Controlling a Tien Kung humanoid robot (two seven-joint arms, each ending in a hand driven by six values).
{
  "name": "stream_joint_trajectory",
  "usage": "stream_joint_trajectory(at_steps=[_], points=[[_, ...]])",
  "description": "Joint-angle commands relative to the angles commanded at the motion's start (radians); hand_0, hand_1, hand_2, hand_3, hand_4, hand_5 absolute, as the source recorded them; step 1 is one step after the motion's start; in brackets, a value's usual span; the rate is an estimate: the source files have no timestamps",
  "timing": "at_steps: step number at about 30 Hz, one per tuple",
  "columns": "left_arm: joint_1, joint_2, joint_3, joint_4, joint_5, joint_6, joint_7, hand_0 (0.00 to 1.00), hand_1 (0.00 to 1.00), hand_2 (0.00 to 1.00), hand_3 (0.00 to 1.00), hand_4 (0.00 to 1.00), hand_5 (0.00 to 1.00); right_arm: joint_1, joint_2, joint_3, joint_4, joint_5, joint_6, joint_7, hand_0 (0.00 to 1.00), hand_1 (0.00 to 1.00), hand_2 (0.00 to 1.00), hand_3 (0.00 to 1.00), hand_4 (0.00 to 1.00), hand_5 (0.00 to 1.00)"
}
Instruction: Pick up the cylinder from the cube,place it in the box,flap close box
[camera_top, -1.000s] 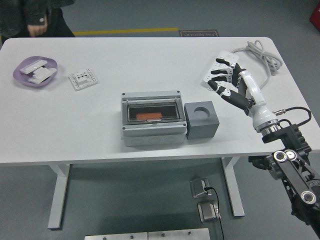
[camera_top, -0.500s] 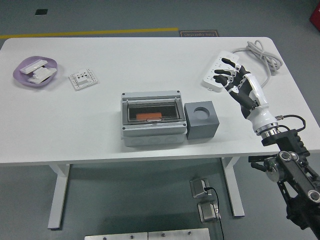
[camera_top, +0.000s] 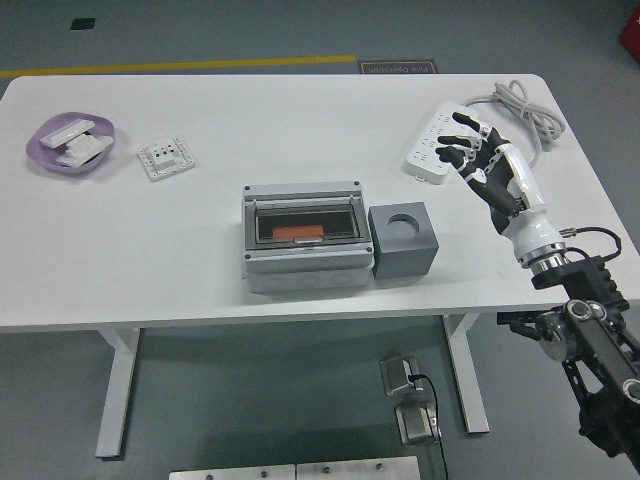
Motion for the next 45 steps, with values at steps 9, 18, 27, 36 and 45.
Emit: stream_joint_trajectory(at_steps=[9, 18, 27, 36, 45], points=[[0.001, 0.004, -0.007, 0.000, 0.007, 0.002, 0.008, 0.667, 0.685, 0.660, 0.692, 0.629, 0.160, -0.004, -0.008, 0.029, 0.051, -0.141, -0.016, -0.021, 0.702, 0.647, 0.678, 0.769, 0.966, 0.509], [-0.001, 0.007, -0.010, 0.000, 0.010, 0.005, 0.014, 0.667, 0.685, 0.661, 0.691, 0.629, 0.159, -0.016, -0.011, 0.060, 0.086, -0.264, -0.029, -0.034, 0.703, 0.648, 0.678, 0.767, 0.968, 0.527], [-0.002, 0.009, -0.015, 0.000, 0.014, 0.005, 0.014, 0.666, 0.685, 0.660, 0.690, 0.629, 0.161, -0.020, -0.013, 0.059, 0.076, -0.241, -0.035, -0.021, 0.703, 0.647, 0.676, 0.766, 0.969, 0.528], [-0.004, 0.013, -0.016, 0.000, 0.016, 0.006, 0.016, 0.667, 0.685, 0.658, 0.689, 0.629, 0.161, -0.030, -0.010, 0.008, 0.003, -0.073, -0.058, 0.044, 0.701, 0.648, 0.675, 0.764, 0.969, 0.525], [-0.003, 0.029, -0.018, 0.000, 0.022, 0.007, 0.020, 0.667, 0.684, 0.658, 0.688, 0.629, 0.161, -0.052, -0.013, 0.022, 0.007, -0.079, -0.056, 0.043, 0.699, 0.714, 0.731, 0.769, 0.970, 0.523]])
